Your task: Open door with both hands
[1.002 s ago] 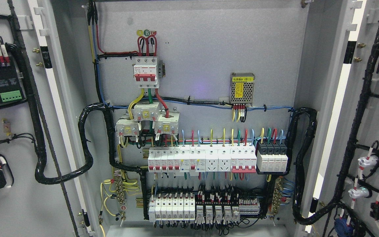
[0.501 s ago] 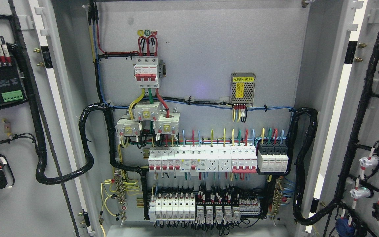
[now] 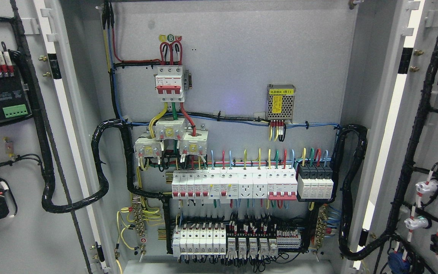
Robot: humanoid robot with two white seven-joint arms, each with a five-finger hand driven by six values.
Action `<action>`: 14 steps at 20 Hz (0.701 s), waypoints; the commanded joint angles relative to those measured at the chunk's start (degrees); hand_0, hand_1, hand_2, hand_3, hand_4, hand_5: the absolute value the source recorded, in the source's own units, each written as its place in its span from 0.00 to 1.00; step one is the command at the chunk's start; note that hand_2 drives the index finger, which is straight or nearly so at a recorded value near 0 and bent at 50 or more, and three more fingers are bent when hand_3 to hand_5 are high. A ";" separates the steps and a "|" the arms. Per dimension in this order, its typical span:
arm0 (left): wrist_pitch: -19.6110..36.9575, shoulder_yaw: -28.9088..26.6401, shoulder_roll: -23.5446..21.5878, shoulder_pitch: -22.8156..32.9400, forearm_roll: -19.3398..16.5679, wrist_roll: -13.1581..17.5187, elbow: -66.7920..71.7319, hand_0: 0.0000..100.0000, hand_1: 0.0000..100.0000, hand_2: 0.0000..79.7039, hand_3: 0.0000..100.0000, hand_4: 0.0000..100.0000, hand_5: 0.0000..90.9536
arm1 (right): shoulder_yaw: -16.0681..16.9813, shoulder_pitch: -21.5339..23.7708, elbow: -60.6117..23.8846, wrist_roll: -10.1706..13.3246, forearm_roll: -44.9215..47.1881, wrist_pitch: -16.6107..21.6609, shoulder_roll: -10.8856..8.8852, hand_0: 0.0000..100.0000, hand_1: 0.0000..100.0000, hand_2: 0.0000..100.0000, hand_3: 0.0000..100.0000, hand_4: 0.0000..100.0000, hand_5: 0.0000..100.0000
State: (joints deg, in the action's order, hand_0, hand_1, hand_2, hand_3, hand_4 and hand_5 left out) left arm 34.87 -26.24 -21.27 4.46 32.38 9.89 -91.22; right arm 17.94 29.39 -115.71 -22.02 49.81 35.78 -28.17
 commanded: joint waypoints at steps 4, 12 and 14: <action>0.11 5.22 0.70 1.25 0.23 -0.49 -10.28 0.00 0.00 0.00 0.00 0.00 0.00 | -5.80 -0.91 -0.66 -0.31 0.02 0.26 -2.32 0.38 0.00 0.00 0.00 0.00 0.00; 0.20 18.22 1.40 9.33 -0.74 -0.57 -16.79 0.00 0.00 0.00 0.00 0.00 0.00 | -15.11 -3.11 0.66 -0.31 -0.77 -0.18 -2.76 0.38 0.00 0.00 0.00 0.00 0.00; 0.20 20.69 2.72 11.18 -3.01 -0.57 -17.32 0.00 0.00 0.00 0.00 0.00 0.00 | -17.14 -4.07 1.62 -0.31 -2.43 -0.36 -2.76 0.38 0.00 0.00 0.00 0.00 0.00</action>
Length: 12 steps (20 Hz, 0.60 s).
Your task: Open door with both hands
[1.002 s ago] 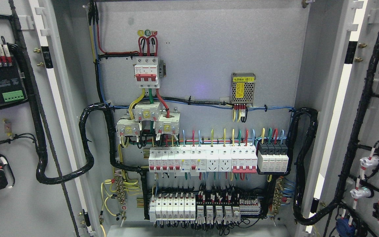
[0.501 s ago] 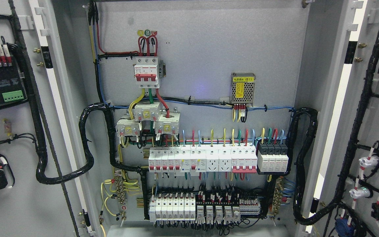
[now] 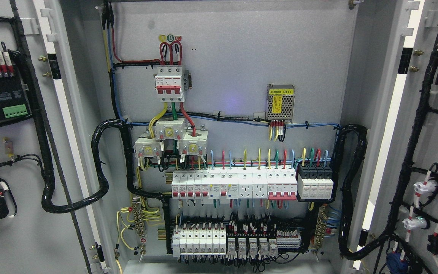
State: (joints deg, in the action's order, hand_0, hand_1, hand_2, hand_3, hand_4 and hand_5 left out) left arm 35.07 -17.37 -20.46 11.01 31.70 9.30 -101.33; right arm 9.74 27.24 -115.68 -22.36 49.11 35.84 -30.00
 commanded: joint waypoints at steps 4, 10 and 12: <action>-0.09 15.77 6.38 7.96 -8.49 0.02 -7.57 0.00 0.00 0.00 0.00 0.00 0.00 | -13.33 -3.78 5.81 0.12 -6.48 -0.51 -0.24 0.38 0.00 0.00 0.00 0.00 0.00; -1.15 20.79 10.61 15.61 -15.43 -0.07 -6.69 0.00 0.00 0.00 0.00 0.00 0.00 | -21.59 -3.95 12.57 0.12 -8.50 -0.51 1.60 0.38 0.00 0.00 0.00 0.00 0.00; -1.85 21.14 11.92 18.25 -17.45 -0.42 -6.25 0.00 0.00 0.00 0.00 0.00 0.00 | -24.40 -3.87 15.47 0.12 -10.78 -0.51 2.75 0.38 0.00 0.00 0.00 0.00 0.00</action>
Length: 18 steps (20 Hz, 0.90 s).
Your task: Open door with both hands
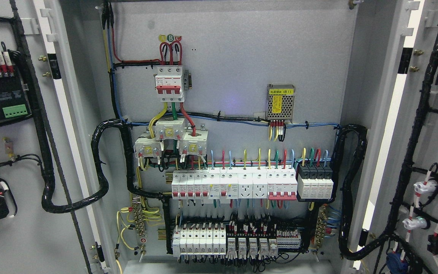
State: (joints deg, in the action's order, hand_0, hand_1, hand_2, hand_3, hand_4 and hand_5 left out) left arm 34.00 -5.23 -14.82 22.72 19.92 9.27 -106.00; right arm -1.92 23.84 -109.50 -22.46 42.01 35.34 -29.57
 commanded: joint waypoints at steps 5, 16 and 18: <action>-2.70 9.80 7.44 11.29 -7.62 -0.84 0.88 0.00 0.00 0.00 0.00 0.00 0.00 | -16.00 0.24 17.37 0.22 -6.33 0.08 4.51 0.38 0.00 0.00 0.00 0.00 0.00; -2.62 9.27 6.73 17.71 -6.92 -0.75 19.84 0.00 0.00 0.00 0.00 0.00 0.00 | -18.11 9.46 32.85 -0.22 -6.33 2.88 6.63 0.38 0.00 0.00 0.00 0.00 0.00; -2.53 9.18 6.82 17.97 -6.83 -0.57 24.67 0.00 0.00 0.00 0.00 0.00 0.00 | -18.12 10.69 36.18 -0.22 -6.33 4.03 6.98 0.38 0.00 0.00 0.00 0.00 0.00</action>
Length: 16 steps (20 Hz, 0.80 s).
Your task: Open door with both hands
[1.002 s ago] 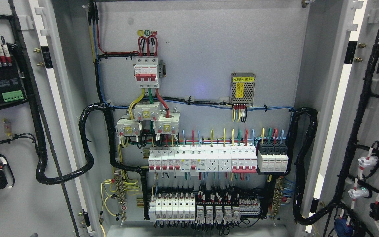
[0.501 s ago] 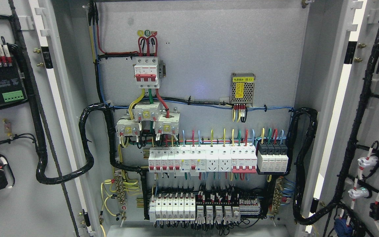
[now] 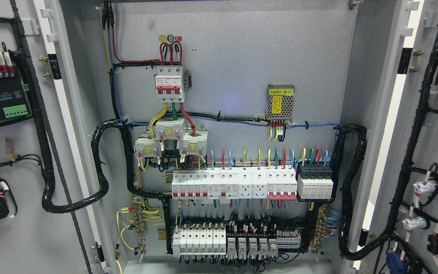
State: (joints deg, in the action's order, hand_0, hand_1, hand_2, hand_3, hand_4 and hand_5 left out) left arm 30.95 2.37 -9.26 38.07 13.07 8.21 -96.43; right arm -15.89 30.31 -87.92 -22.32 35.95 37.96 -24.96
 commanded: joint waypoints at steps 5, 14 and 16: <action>0.42 1.49 1.26 2.19 0.11 0.40 28.20 0.00 0.00 0.00 0.00 0.00 0.00 | -4.41 6.16 23.22 -0.45 -0.27 1.42 4.04 0.38 0.00 0.00 0.00 0.00 0.00; 0.07 1.58 1.79 -4.57 -0.24 0.67 52.19 0.00 0.00 0.00 0.00 0.00 0.00 | -3.98 2.22 47.11 -0.27 -0.45 0.80 10.27 0.38 0.00 0.00 0.00 0.00 0.00; 0.16 1.49 3.19 -8.00 -0.42 0.76 59.66 0.00 0.00 0.00 0.00 0.00 0.00 | -3.80 -1.20 54.57 -0.10 -0.53 0.80 12.12 0.38 0.00 0.00 0.00 0.00 0.00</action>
State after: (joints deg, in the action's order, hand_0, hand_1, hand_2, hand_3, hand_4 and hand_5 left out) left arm 31.59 3.54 -8.06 35.52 12.98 8.84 -64.57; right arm -19.19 33.54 -59.90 -23.11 35.54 38.79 -19.36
